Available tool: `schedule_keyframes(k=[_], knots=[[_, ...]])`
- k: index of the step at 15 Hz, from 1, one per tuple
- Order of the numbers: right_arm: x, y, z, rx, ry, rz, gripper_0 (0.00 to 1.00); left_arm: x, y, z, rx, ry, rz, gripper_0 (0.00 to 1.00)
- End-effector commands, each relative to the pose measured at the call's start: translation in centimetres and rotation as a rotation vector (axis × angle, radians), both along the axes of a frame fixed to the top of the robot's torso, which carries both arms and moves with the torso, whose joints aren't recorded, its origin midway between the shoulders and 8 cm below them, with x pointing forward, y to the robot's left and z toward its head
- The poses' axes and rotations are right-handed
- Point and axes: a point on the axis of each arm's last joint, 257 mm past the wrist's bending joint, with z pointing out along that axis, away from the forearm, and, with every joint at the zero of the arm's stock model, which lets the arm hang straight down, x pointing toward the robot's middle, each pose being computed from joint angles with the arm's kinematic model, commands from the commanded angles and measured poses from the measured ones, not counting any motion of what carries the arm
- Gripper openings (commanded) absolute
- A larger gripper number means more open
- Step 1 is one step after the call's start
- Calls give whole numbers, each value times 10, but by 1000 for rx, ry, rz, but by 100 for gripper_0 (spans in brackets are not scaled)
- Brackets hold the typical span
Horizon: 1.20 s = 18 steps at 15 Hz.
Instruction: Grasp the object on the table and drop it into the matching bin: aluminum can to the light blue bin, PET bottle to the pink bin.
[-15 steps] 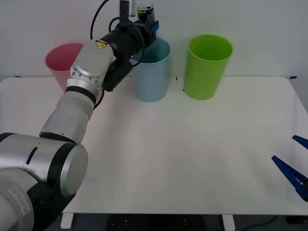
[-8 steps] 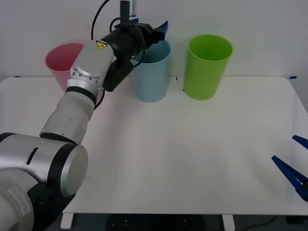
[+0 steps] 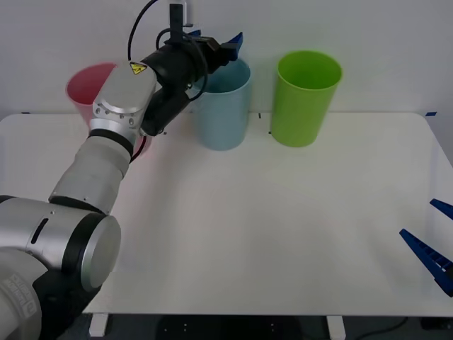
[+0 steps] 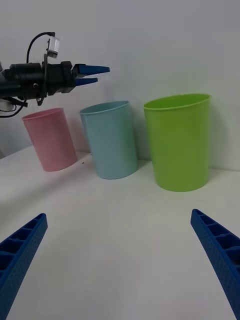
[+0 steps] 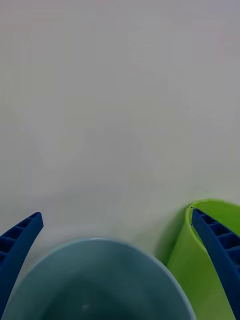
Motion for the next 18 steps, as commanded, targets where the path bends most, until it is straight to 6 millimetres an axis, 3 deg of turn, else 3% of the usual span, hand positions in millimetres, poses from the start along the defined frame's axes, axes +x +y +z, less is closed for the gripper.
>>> schedule_keyframes(k=[1, 10, 18], knots=[[0, 0, 0, 0, 0, 0, 100, -7, 16, -4, -9, -3, -49, 100], [0, 0, 0, 0, 0, 0, 100, -71, 94, -21, -86, -32, -109, 100], [0, 0, 0, 0, 0, 0, 100, -152, 161, -82, 31, -89, -86, 100]])
